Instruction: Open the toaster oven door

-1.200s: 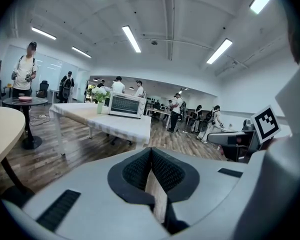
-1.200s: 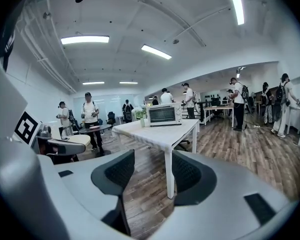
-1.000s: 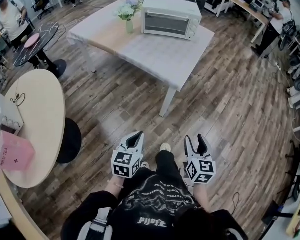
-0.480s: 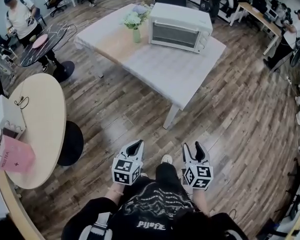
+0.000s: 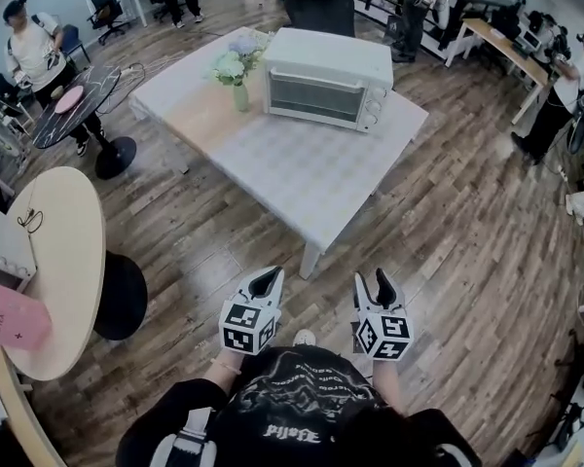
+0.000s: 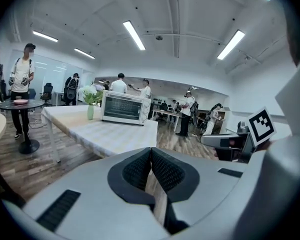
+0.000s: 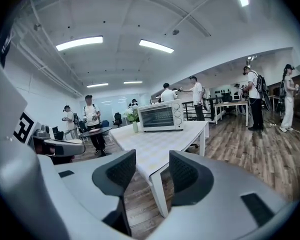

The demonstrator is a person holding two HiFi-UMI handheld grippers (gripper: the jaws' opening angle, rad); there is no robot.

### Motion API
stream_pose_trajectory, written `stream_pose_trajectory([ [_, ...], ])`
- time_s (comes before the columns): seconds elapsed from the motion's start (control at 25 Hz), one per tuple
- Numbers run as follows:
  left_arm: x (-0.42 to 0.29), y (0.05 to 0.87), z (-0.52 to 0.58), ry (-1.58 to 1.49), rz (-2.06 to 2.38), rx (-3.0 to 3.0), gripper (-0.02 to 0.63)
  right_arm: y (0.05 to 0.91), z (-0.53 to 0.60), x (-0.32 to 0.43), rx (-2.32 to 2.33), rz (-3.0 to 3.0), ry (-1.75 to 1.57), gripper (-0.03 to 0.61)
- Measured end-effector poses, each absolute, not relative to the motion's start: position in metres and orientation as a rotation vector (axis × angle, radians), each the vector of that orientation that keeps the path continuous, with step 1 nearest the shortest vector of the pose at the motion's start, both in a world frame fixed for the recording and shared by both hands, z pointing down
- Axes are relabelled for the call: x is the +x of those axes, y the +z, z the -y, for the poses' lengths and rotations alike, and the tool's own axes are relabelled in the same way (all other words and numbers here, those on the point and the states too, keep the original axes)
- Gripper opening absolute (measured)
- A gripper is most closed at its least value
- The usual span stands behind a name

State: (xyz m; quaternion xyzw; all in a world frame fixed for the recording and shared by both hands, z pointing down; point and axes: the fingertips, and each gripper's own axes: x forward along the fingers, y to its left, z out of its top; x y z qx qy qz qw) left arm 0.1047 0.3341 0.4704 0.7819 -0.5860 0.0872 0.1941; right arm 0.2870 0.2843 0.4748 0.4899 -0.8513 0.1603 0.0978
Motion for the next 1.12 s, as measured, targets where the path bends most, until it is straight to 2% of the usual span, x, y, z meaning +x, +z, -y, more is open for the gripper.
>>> stream_pose_trajectory([
  [0.16, 0.131, 0.476, -0.303, 0.229, 1.638, 2.174, 0.02, 0.483, -0.252, 0.307, 1.436, 2.523, 0.511, 0.207],
  [0.4, 0.142, 0.49, -0.277, 0.379, 1.643, 2.205, 0.02, 0.492, -0.224, 0.311, 1.429, 2.522, 0.573, 0.206],
  [0.8, 0.126, 0.5, -0.189, 0.324, 1.555, 2.209, 0.02, 0.491, -0.156, 0.28, 1.422, 2.508, 0.552, 0.206],
  [1.12, 0.076, 0.506, -0.09, 0.352, 1.486, 2.244, 0.02, 0.492, -0.07, 0.228, 1.451, 2.498, 0.619, 0.206],
])
